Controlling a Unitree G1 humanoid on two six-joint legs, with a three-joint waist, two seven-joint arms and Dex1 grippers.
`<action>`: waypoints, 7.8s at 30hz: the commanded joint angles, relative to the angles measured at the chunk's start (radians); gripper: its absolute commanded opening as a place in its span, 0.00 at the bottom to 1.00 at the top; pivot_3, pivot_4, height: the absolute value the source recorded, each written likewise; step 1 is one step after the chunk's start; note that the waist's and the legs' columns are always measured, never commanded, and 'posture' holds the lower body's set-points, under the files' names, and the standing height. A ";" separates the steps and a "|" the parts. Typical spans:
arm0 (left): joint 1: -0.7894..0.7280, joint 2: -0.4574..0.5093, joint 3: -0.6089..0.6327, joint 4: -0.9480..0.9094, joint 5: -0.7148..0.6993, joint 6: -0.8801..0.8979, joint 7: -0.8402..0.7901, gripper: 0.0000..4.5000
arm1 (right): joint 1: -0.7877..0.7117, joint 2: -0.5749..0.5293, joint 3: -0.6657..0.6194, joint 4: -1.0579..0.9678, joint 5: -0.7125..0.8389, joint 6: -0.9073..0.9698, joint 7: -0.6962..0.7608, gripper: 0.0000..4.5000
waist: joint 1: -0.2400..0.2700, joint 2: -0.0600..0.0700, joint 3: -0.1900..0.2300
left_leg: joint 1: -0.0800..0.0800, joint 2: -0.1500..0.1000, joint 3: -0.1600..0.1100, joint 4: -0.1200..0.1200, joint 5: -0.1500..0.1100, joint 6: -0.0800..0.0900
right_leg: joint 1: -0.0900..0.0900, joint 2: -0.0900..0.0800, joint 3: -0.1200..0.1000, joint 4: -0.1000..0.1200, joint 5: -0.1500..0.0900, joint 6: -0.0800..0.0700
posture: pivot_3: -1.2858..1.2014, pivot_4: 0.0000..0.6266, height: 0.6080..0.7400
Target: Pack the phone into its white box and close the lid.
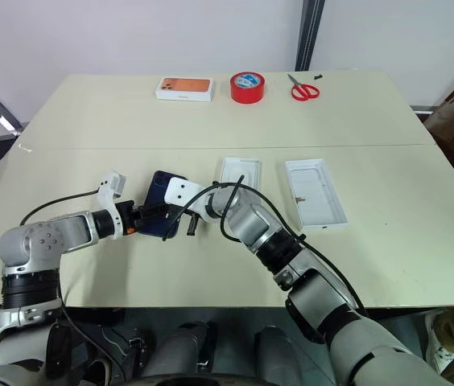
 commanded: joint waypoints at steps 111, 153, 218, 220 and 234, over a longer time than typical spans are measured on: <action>0.024 -0.313 0.049 -0.092 -0.663 0.040 0.510 0.83 | 0.350 -0.511 -0.383 -0.394 0.399 -0.215 0.259 0.78 | -0.017 -0.014 0.010 | -0.002 0.002 -0.003 0.000 0.001 -0.001 | 0.010 0.001 -0.002 -0.012 0.000 0.000 | 0.52 0.24 0.95; -0.077 -0.083 -0.116 -0.164 -0.686 0.156 0.523 0.83 | 0.303 -0.454 -0.359 -0.335 0.364 -0.235 0.223 0.78 | -0.019 -0.014 0.011 | -0.002 0.002 -0.003 0.000 0.000 -0.001 | 0.010 0.001 -0.002 -0.012 0.000 0.000 | 0.52 0.24 0.95; -0.162 -0.029 -0.129 -0.172 -0.653 0.217 0.684 0.83 | 0.306 -0.445 -0.355 -0.320 0.344 -0.265 0.204 0.78 | -0.020 -0.013 0.011 | -0.002 0.002 -0.002 0.000 0.001 -0.002 | 0.010 0.001 -0.002 -0.012 0.000 0.000 | 0.52 0.24 0.95; -0.157 -0.002 -0.122 -0.208 -0.659 0.215 0.644 0.83 | 0.309 -0.449 -0.358 -0.320 0.345 -0.265 0.205 0.78 | -0.021 -0.013 0.011 | -0.002 0.002 -0.002 0.000 0.001 -0.002 | 0.010 0.001 -0.002 -0.012 0.000 0.000 | 0.52 0.24 0.95; -0.029 0.094 -0.153 -0.172 -0.400 0.046 0.463 0.01 | 0.279 -0.460 -0.326 -0.219 0.250 -0.331 0.149 0.00 | -0.018 -0.013 0.011 | -0.002 0.002 -0.002 0.000 0.001 -0.002 | 0.010 0.001 -0.001 -0.012 0.000 0.000 | 0.52 0.24 0.95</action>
